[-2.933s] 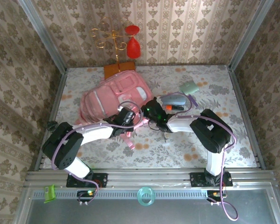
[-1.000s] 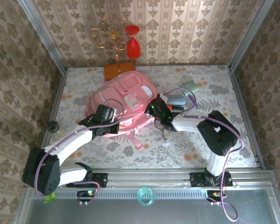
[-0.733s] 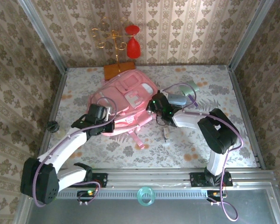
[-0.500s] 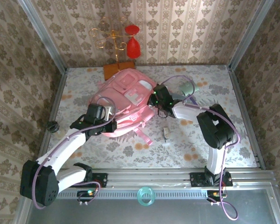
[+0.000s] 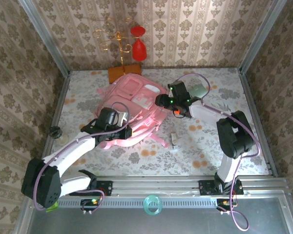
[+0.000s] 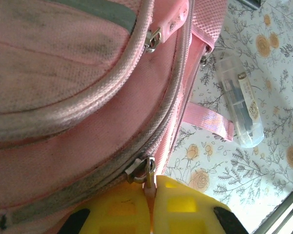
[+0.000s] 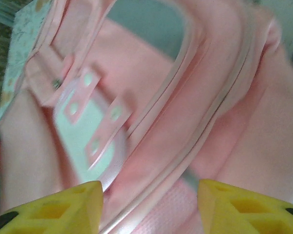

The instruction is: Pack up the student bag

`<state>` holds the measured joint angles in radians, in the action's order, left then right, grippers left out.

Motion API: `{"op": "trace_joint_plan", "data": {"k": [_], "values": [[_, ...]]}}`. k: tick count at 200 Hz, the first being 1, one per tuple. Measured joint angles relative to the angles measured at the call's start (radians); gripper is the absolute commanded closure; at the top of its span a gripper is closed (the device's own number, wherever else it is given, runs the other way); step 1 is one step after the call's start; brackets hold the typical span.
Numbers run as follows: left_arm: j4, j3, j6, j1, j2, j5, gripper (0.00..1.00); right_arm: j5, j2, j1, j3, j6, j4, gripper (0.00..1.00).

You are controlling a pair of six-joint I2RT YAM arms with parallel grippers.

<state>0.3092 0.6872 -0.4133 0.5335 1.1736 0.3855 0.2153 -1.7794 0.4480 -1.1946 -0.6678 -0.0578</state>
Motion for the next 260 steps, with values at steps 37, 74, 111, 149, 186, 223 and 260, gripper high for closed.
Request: {"op": "trace_joint_plan", "data": {"k": [37, 74, 111, 149, 186, 223, 260], "values": [[-0.027, 0.016, -0.002, 0.035, 0.03, -0.003, 1.0, 0.071, 0.025, 0.088, 0.085, -0.143, 0.038, 0.37], [-0.032, 0.016, -0.002, 0.05, 0.03, -0.019, 1.0, 0.08, -0.004, 0.127, 0.104, -0.254, 0.086, 0.41], [-0.035, 0.016, 0.001, 0.062, 0.03, -0.024, 1.0, 0.047, -0.039, 0.117, 0.106, -0.335, 0.164, 0.67], [-0.021, 0.017, 0.042, 0.061, 0.026, -0.038, 1.0, 0.034, -0.049, 0.101, 0.109, -0.356, 0.19, 1.0], [0.041, 0.031, 0.086, 0.052, 0.001, -0.074, 1.0, 0.078, -0.06, 0.05, 0.067, -0.28, 0.125, 1.0], [0.085, 0.042, 0.111, 0.014, -0.039, -0.082, 1.0, 0.195, -0.152, -0.039, -0.08, -0.158, -0.01, 0.99], [0.041, 0.047, 0.118, -0.014, -0.099, -0.024, 1.0, 0.294, -0.24, -0.095, -0.207, -0.066, -0.097, 0.82]]}}
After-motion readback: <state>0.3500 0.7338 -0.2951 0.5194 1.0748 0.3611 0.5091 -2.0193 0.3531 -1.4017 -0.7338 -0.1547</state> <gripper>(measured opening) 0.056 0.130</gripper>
